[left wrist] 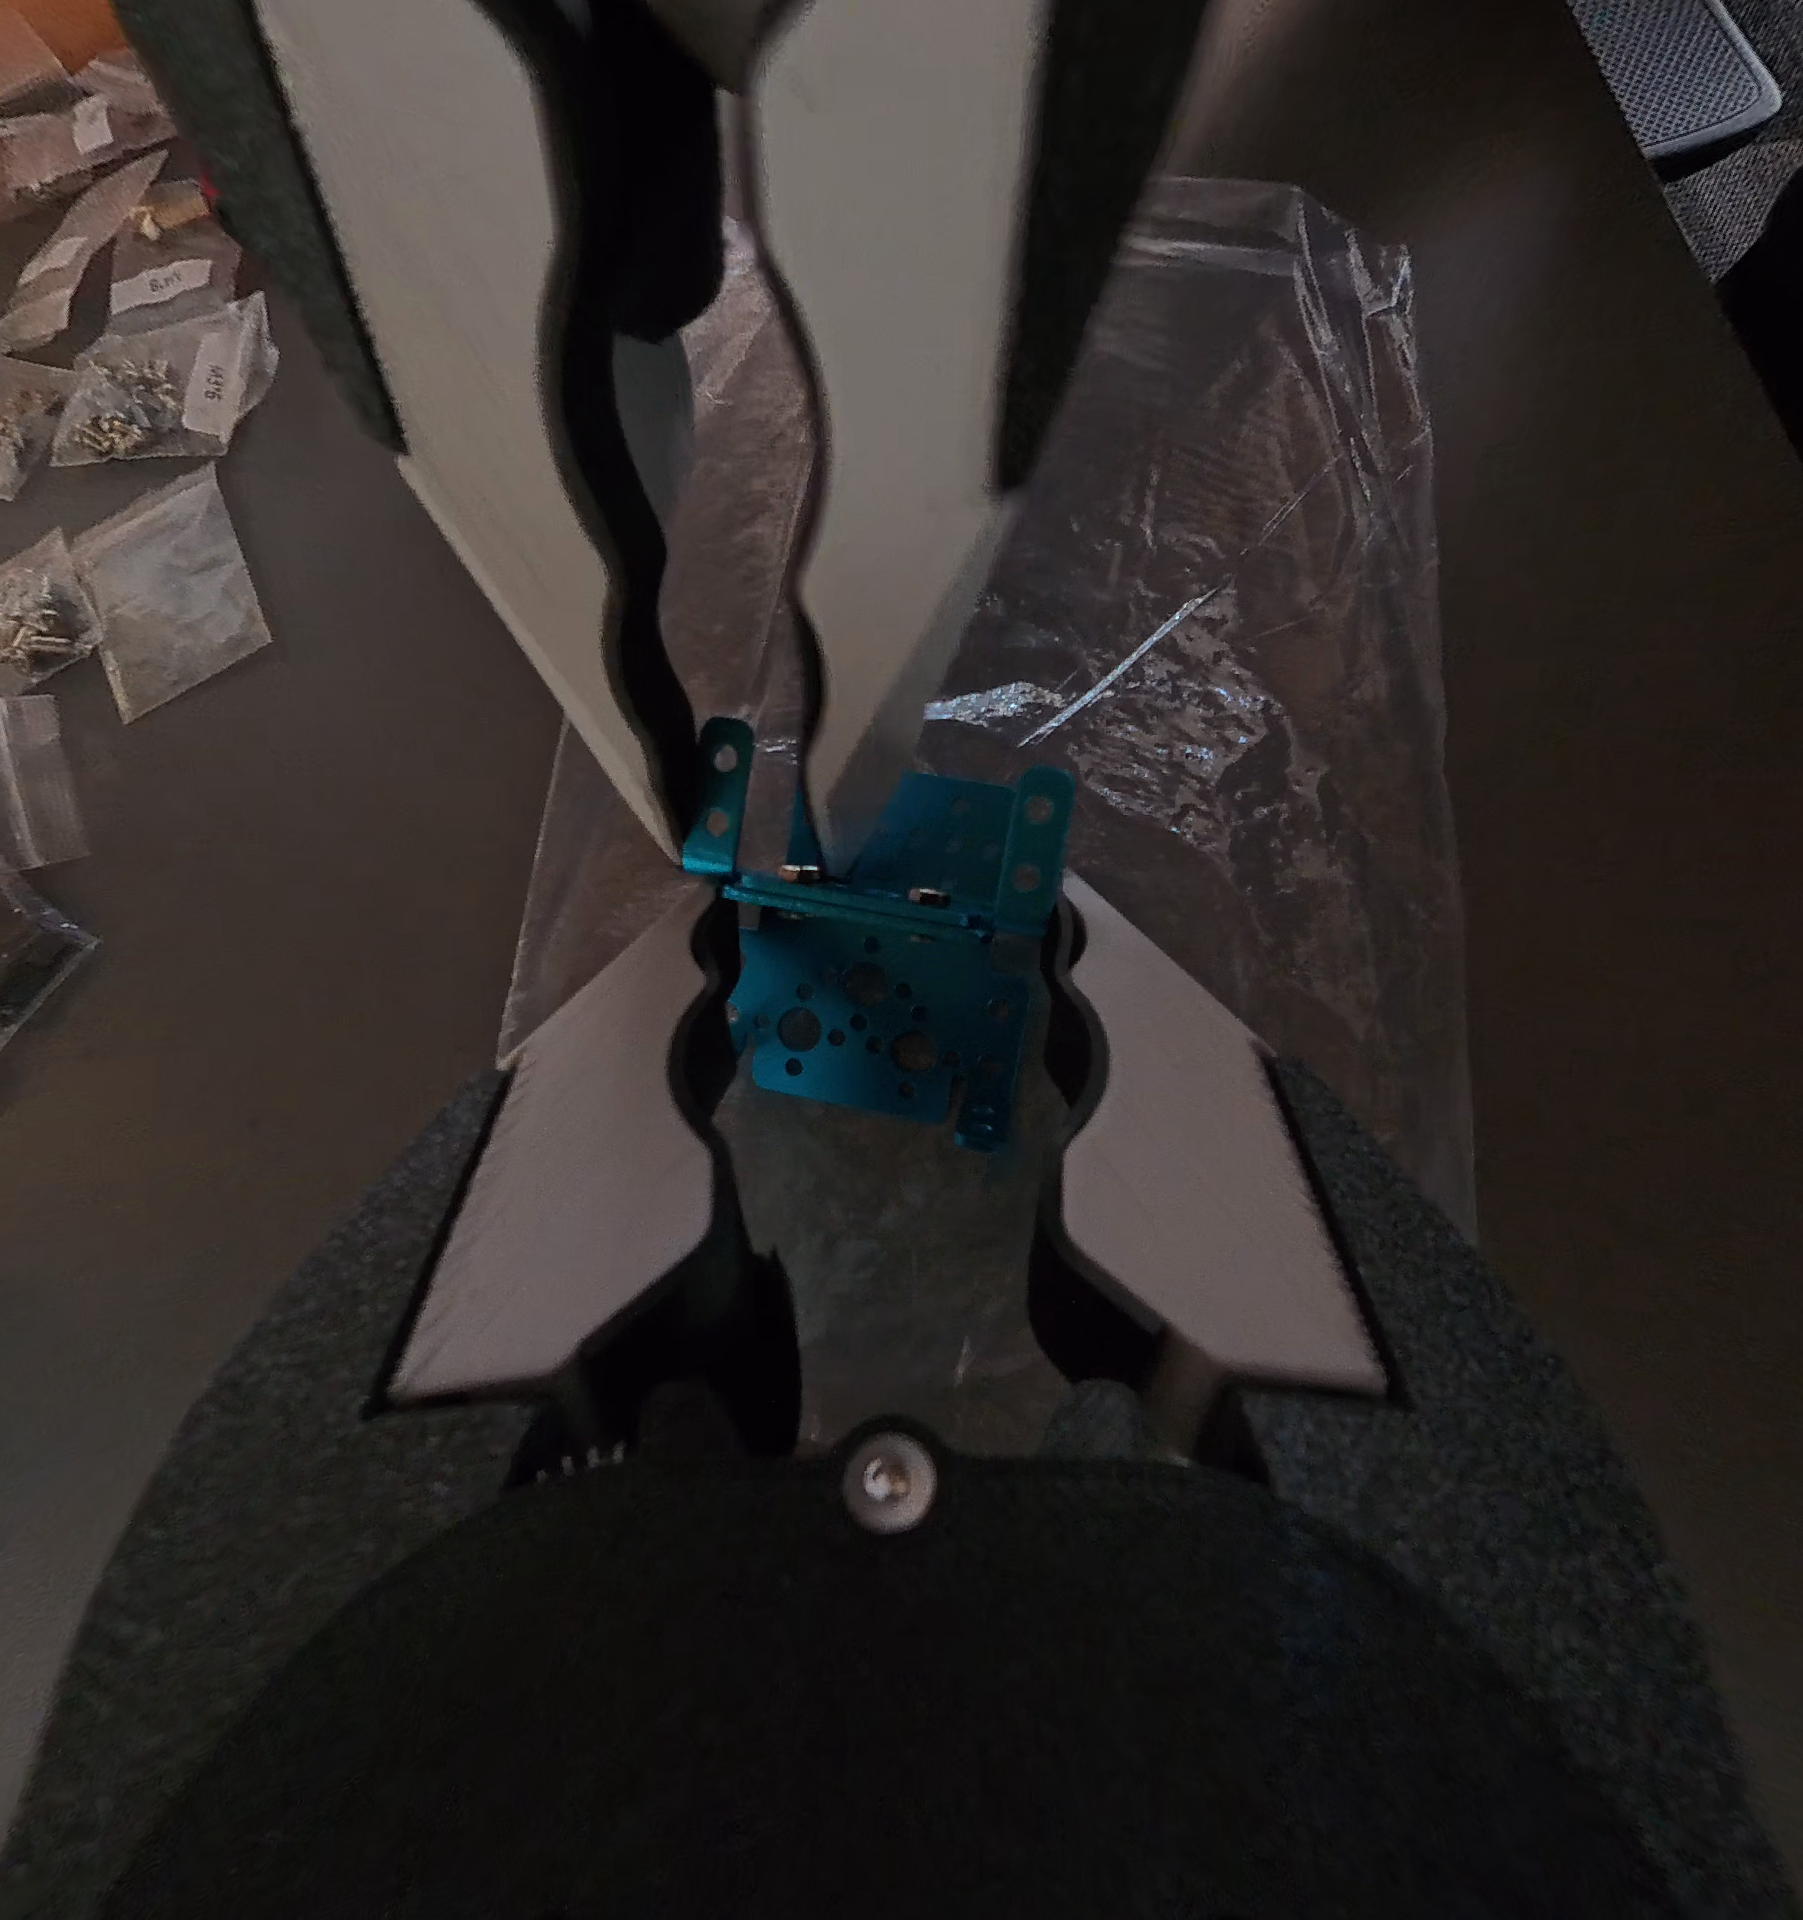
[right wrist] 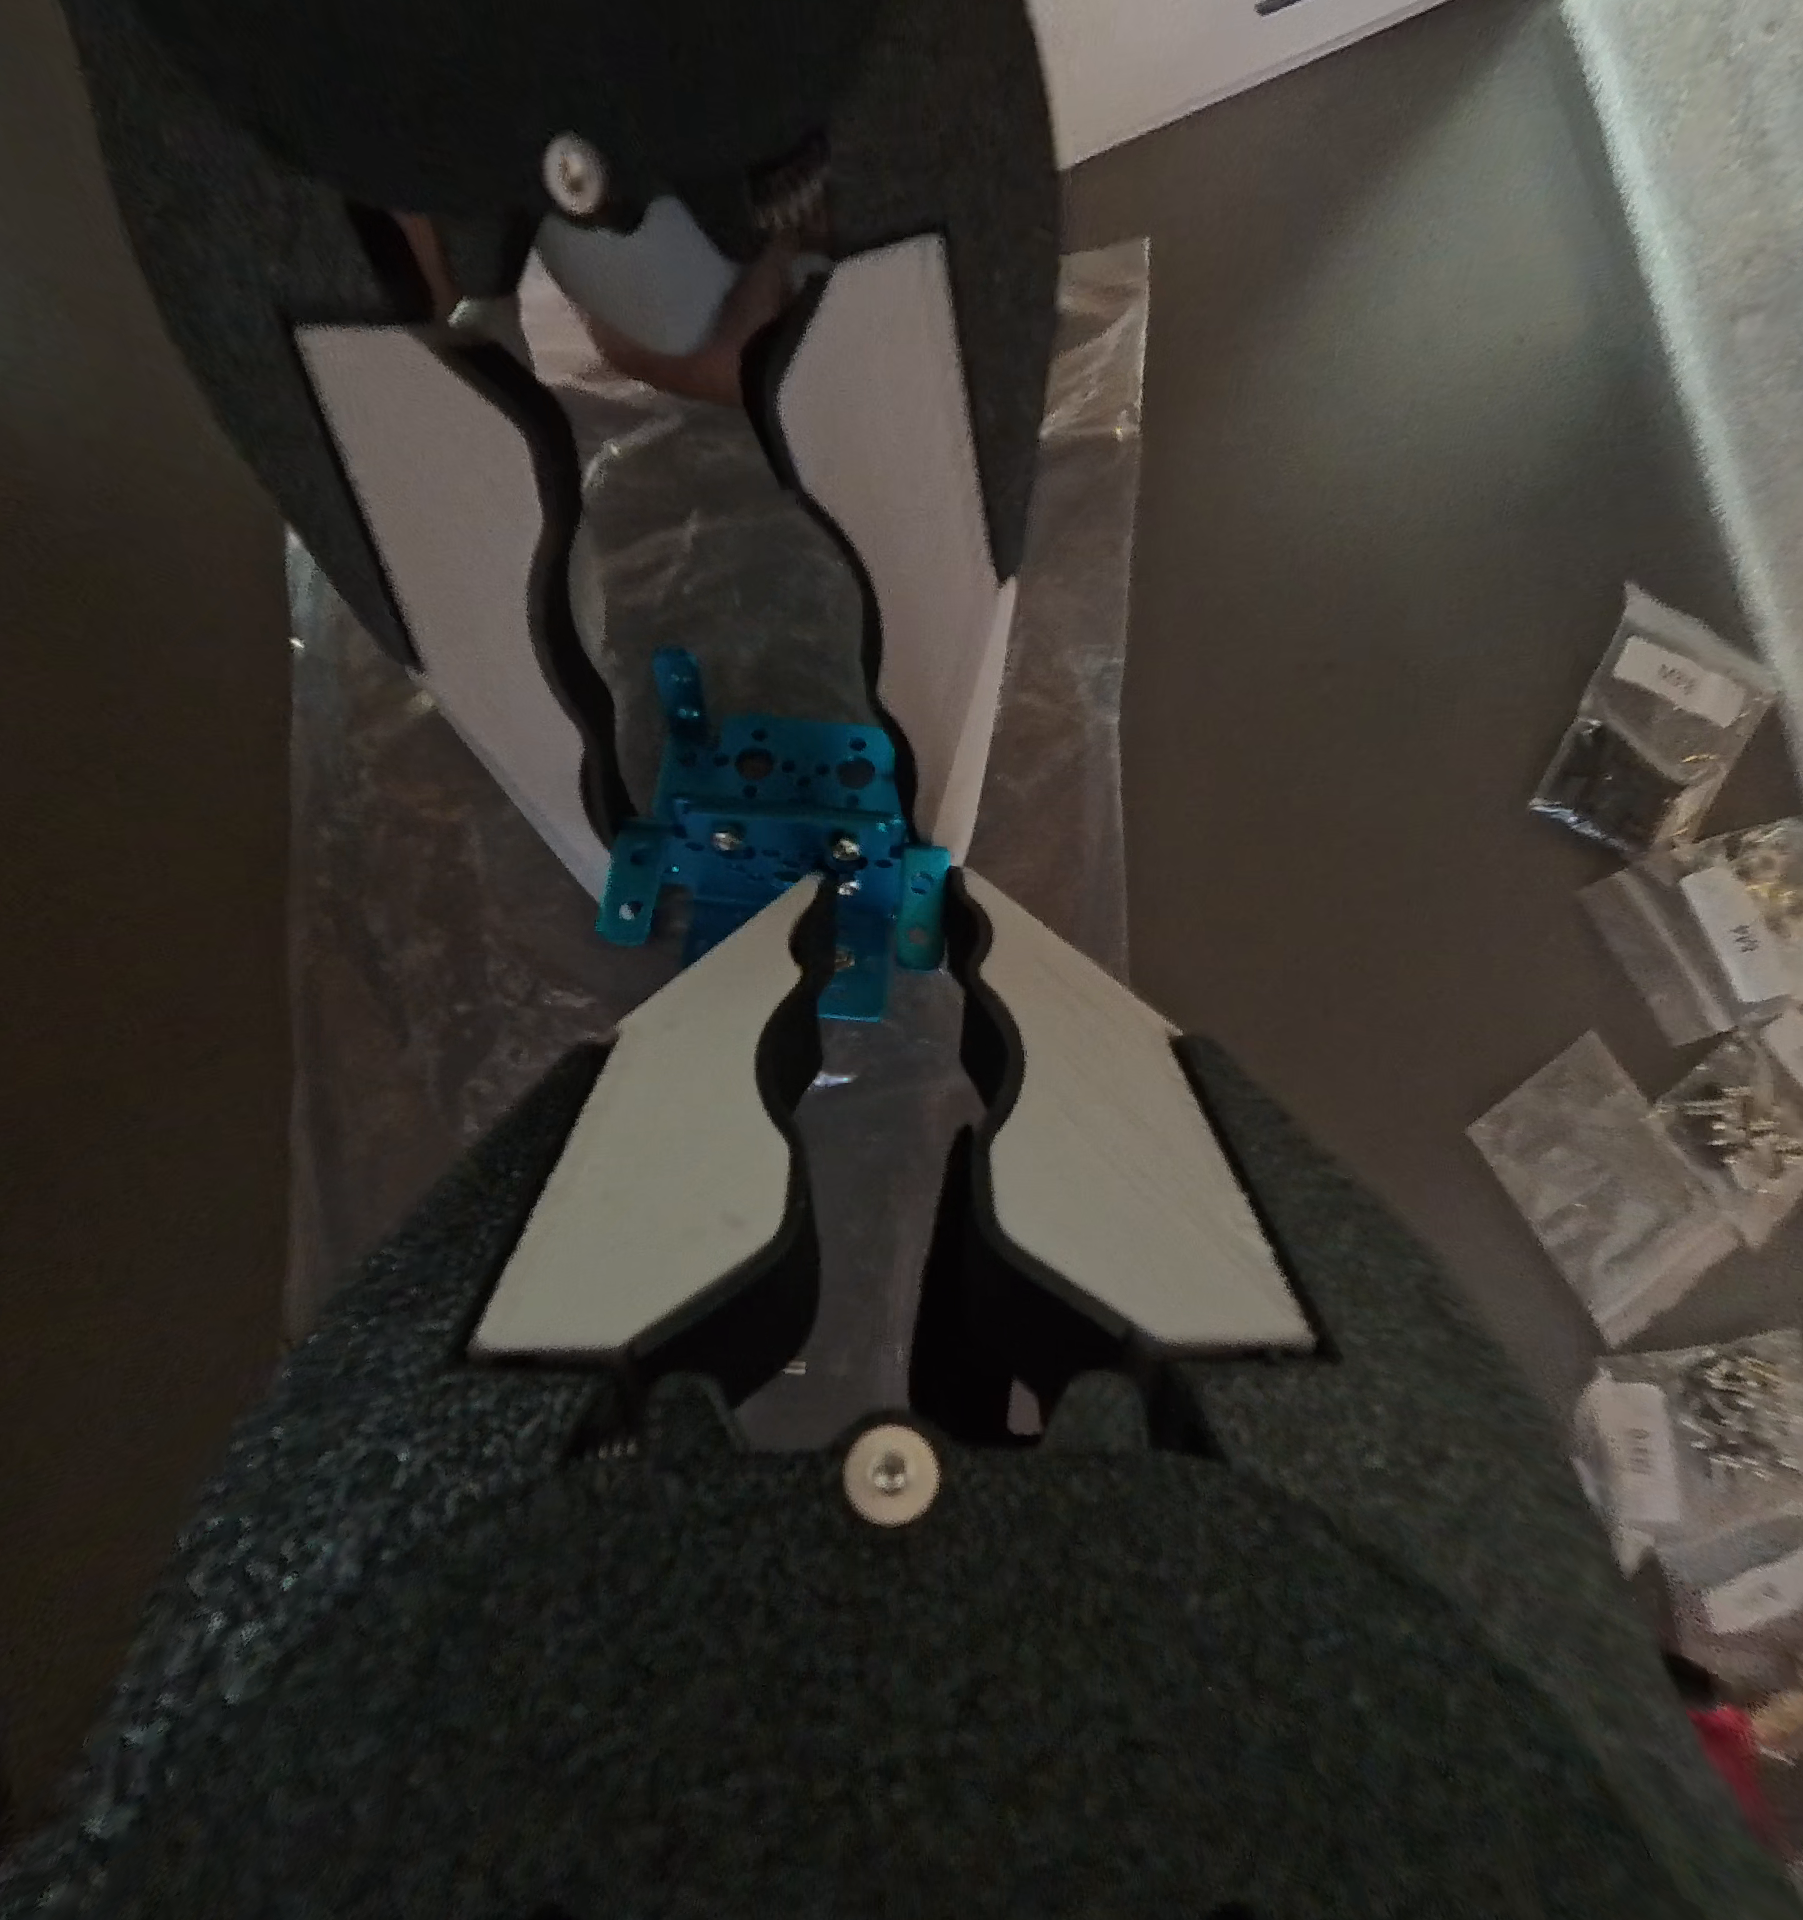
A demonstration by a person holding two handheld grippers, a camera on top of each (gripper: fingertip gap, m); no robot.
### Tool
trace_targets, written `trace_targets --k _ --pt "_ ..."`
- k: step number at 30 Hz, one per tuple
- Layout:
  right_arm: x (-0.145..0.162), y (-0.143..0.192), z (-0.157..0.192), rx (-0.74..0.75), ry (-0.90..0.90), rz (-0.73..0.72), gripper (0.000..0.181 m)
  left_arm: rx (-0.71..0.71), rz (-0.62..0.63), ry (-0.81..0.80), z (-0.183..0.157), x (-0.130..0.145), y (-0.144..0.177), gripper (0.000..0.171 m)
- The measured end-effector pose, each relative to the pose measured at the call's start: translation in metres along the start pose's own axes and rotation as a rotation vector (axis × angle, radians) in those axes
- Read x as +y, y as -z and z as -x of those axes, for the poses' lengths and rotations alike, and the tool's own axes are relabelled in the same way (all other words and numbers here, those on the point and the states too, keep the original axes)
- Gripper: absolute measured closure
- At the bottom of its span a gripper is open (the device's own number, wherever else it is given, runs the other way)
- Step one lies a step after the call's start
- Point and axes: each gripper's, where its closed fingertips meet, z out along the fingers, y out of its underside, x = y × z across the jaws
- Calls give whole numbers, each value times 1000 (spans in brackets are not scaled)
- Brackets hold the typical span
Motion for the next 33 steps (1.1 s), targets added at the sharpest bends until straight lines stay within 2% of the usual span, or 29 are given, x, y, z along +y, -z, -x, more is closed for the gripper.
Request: trace_targets --k 2,6,8,14,18,19,21,27,28,31,33 --pt "-1 2 -4 -40 -71 -29 173 0 0 -3 0 0 0 111" --pt "1 2 -1 -11 -11 -25 166 4 0 1 -1 0 0 112" --pt "1 2 5 -29 5 -13 152 4 0 1 -1 0 0 112" --pt "0 -1 2 -12 -3 3 158 2 0 -1 -1 0 -1 112" --pt "0 1 2 -70 -60 -25 163 1 0 -2 -1 0 -1 112" --pt "0 2 -1 -52 -54 -27 162 4 0 1 -1 0 -1 112" --pt "0 6 -2 -28 -35 -30 148 3 0 0 -1 0 -1 112" --pt "-1 2 -6 42 14 -7 150 3 0 0 -1 0 -1 112" --pt "-4 7 -11 65 5 -30 159 3 0 0 -1 0 -1 112" --pt "-8 19 -8 34 -8 -70 151 3 0 1 -1 0 -1 112" --pt "-1 12 -5 44 18 -28 143 4 0 1 -1 0 -1 112"
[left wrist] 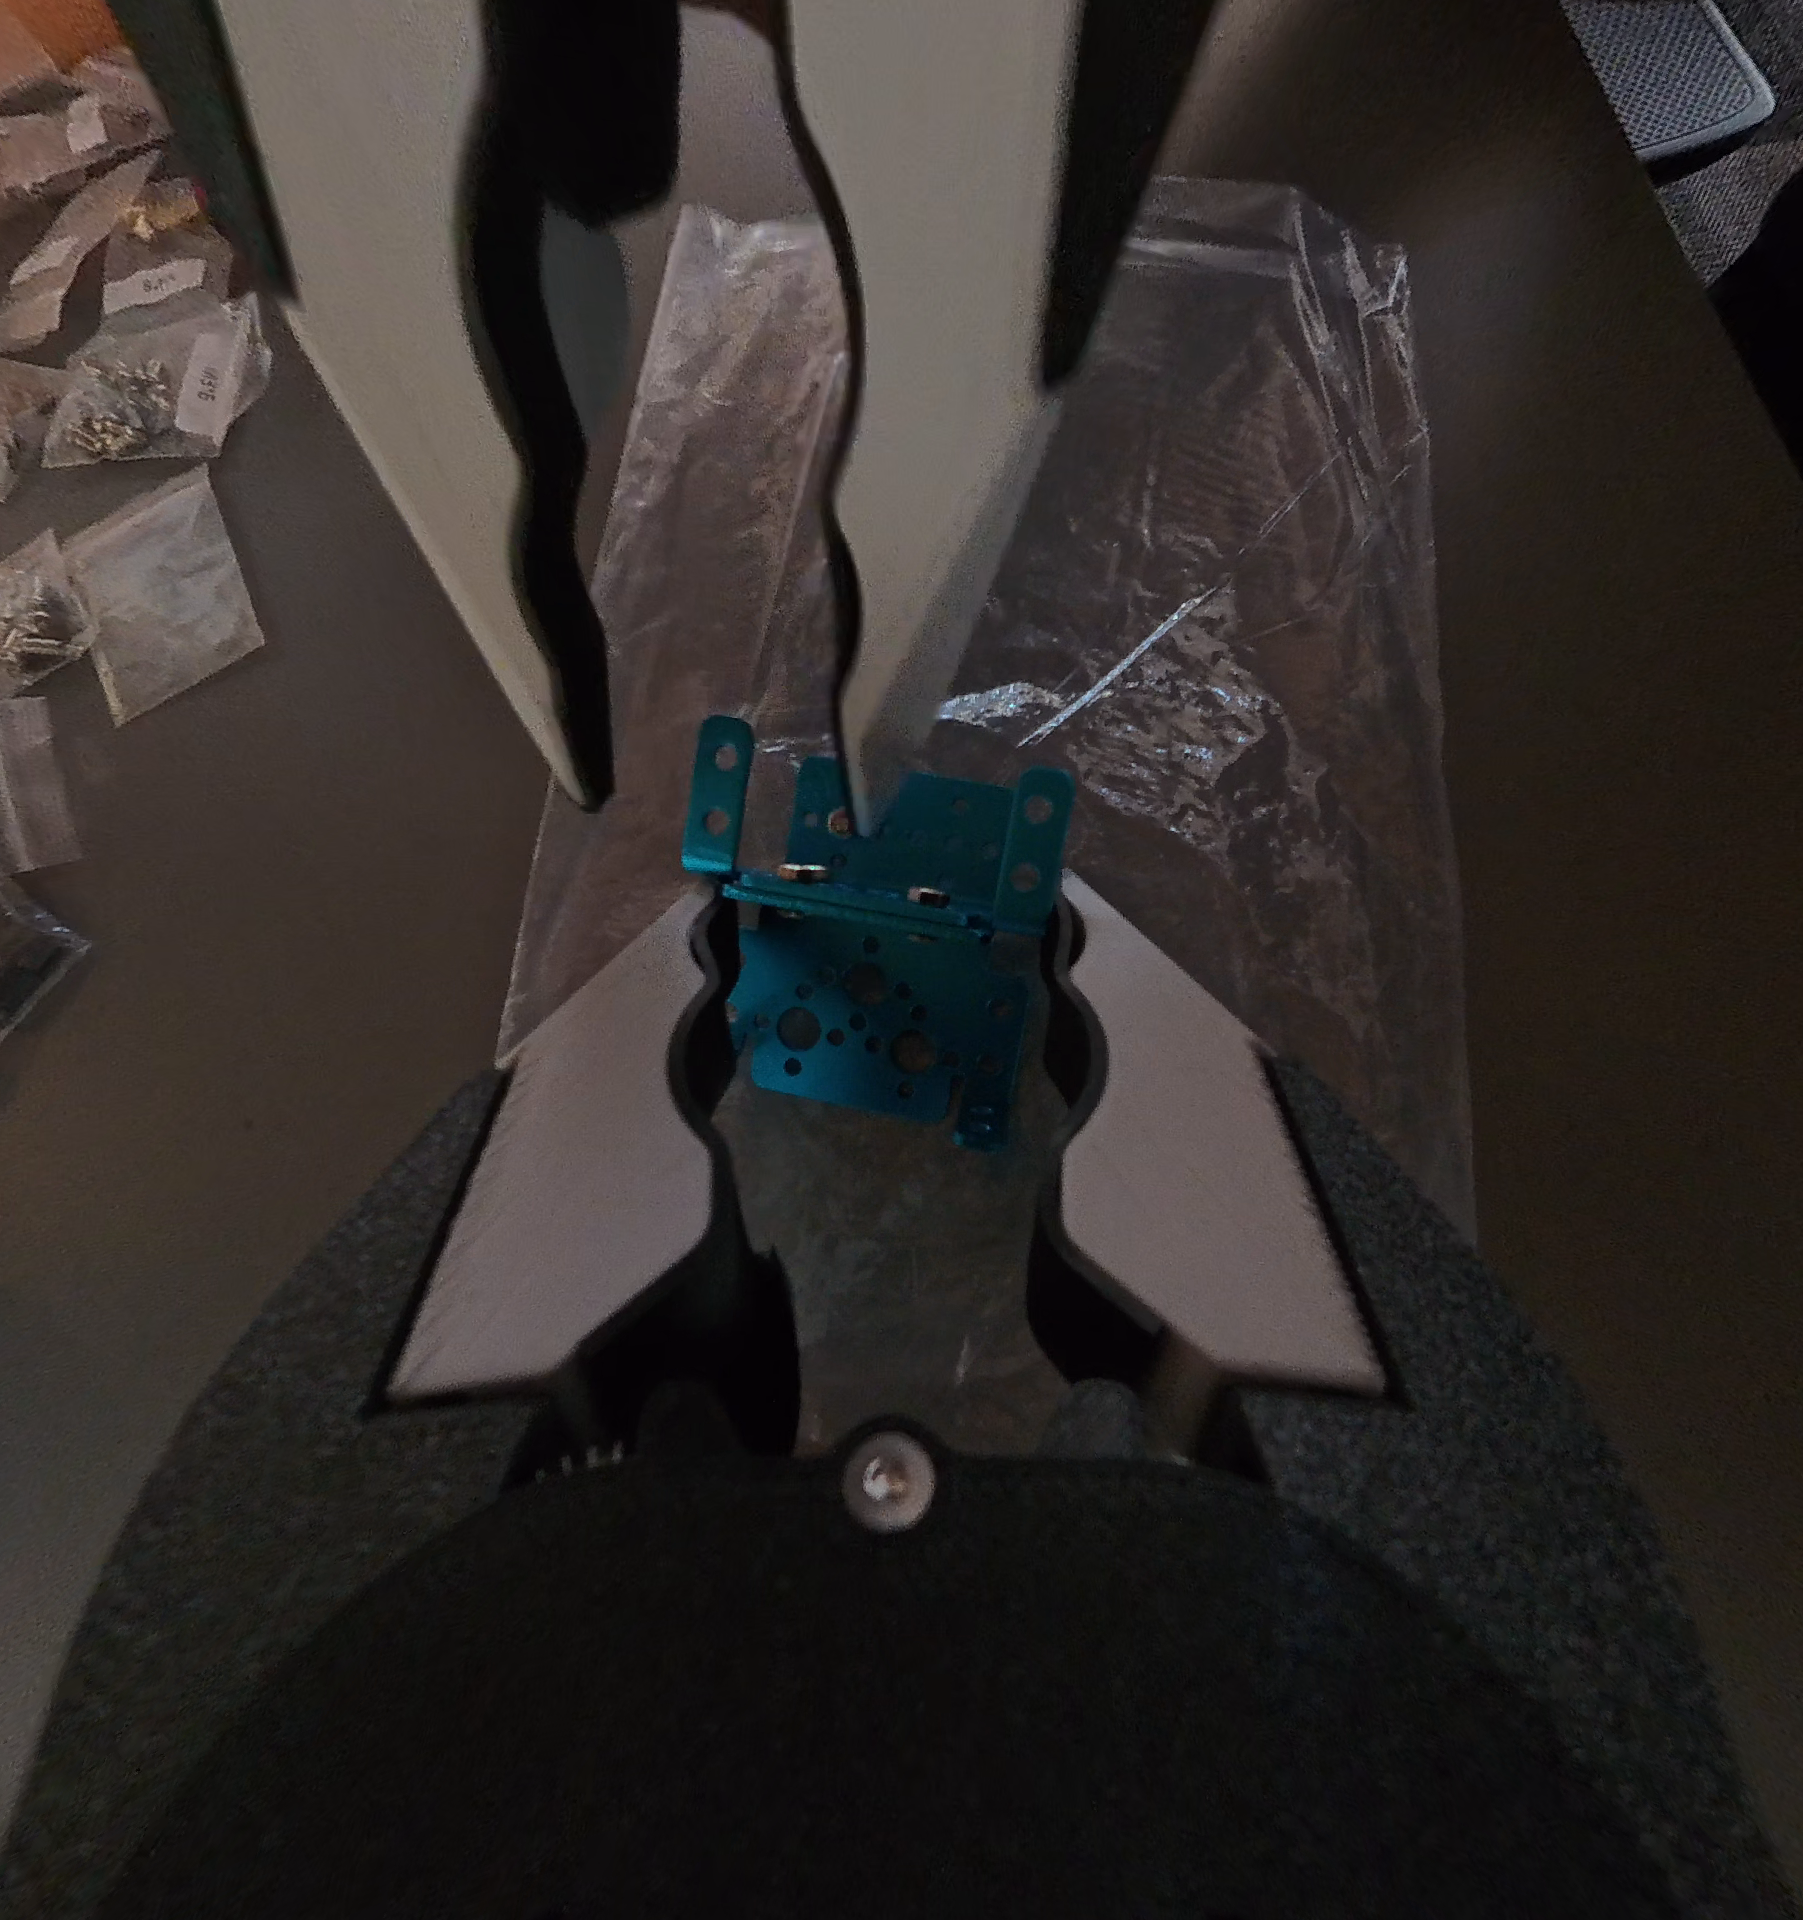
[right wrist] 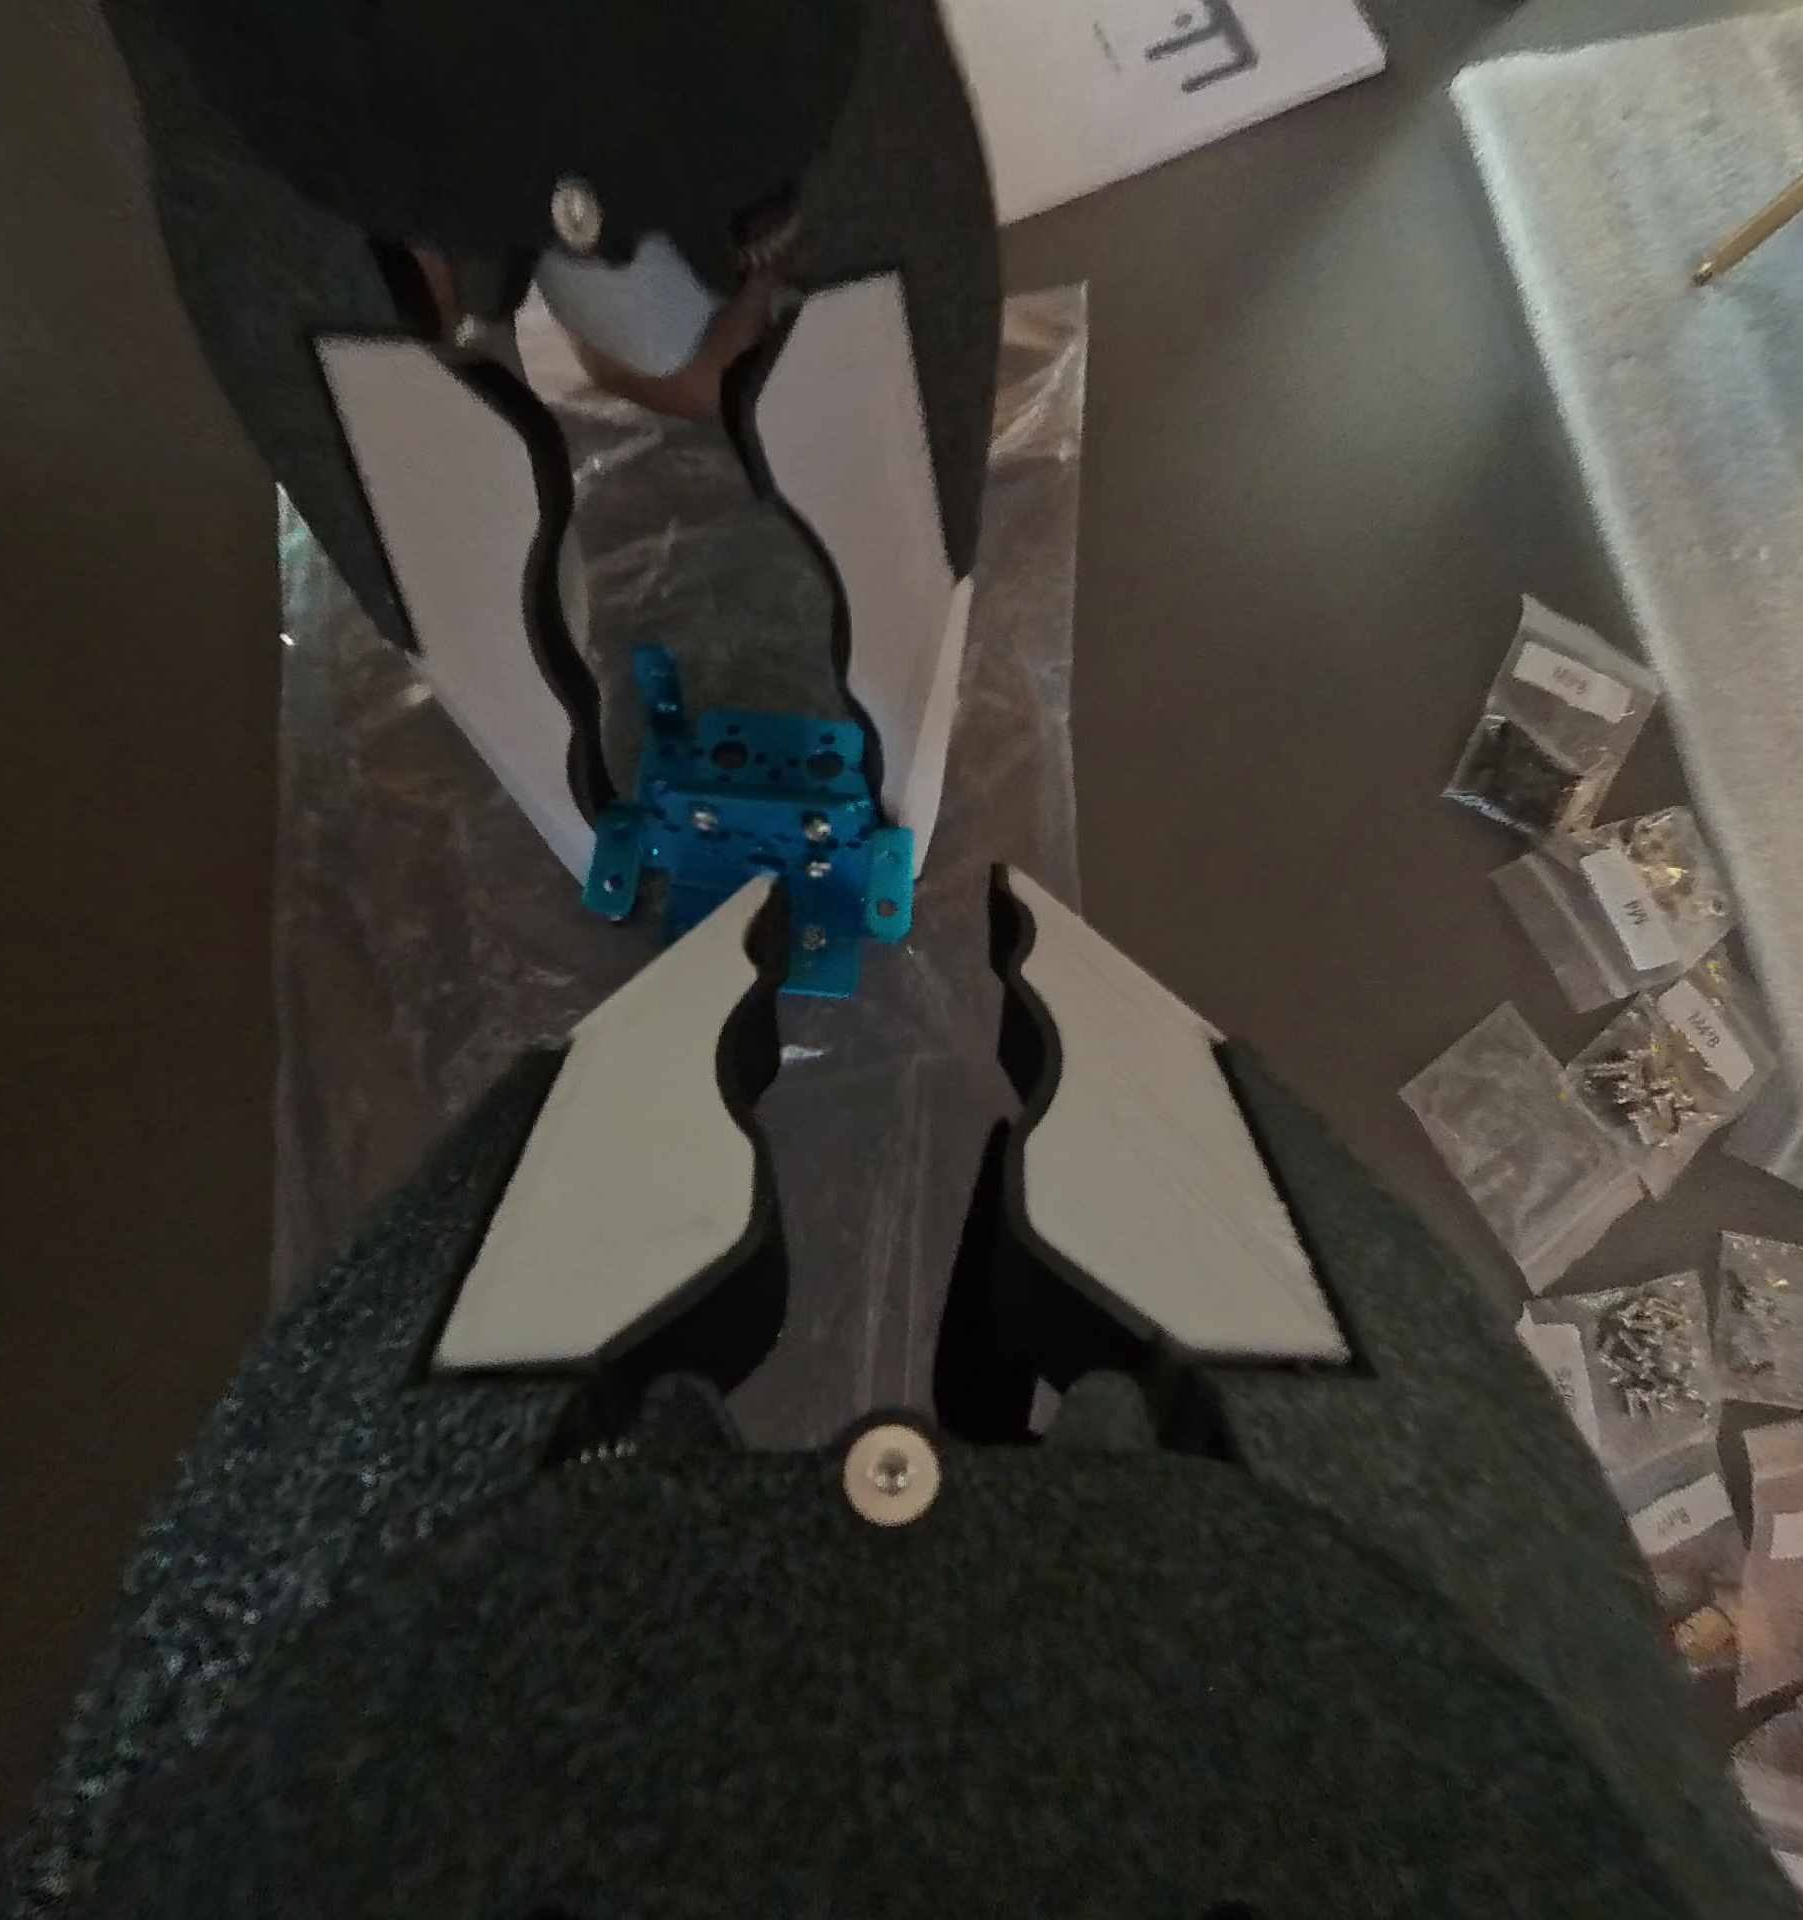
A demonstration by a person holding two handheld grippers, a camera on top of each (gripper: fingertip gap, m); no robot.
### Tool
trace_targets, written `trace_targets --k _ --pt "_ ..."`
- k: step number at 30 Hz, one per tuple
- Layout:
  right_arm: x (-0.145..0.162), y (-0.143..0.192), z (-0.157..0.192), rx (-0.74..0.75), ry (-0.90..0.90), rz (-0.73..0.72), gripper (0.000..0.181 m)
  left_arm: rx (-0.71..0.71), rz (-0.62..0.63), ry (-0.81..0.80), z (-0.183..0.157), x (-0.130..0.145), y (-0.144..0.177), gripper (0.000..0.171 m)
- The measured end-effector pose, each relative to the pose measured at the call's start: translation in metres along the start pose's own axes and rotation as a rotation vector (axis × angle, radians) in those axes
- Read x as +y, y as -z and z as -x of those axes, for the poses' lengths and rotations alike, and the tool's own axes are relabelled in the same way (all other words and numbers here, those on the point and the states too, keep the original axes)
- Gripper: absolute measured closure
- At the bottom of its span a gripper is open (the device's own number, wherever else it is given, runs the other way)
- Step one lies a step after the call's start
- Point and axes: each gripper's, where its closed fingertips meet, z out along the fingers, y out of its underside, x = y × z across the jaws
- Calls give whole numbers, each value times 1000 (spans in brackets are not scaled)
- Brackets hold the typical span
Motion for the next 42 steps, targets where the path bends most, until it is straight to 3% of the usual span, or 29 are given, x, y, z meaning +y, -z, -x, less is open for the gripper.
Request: trace_targets --k 4,8,15,18,21,27,28,29,35,42 --pt "2 -11 -2 68 61 48 139 0 0 0 0 0 0 112" --pt "-9 3 -5 96 71 -16 145 1 0 1 0 0 0 112" --pt "-2 -7 -8 199 176 52 132 0 0 1 0 0 0 112" --pt "-11 5 -10 236 193 -5 142 1 0 2 0 0 0 112" --pt "-4 -1 0 193 207 22 135 2 0 2 0 0 0 112" --pt "-4 -4 -13 300 250 39 121 2 0 4 0 0 0 112" --pt "-6 -2 -11 291 242 21 125 4 0 5 0 0 0 112" --pt "-7 1 -8 290 252 3 142 4 0 5 0 0 0 112" --pt "3 -10 0 298 311 68 133 4 0 3 0 0 0 112" --pt "4 -14 4 250 292 63 150 1 -1 4 1 0 0 112"
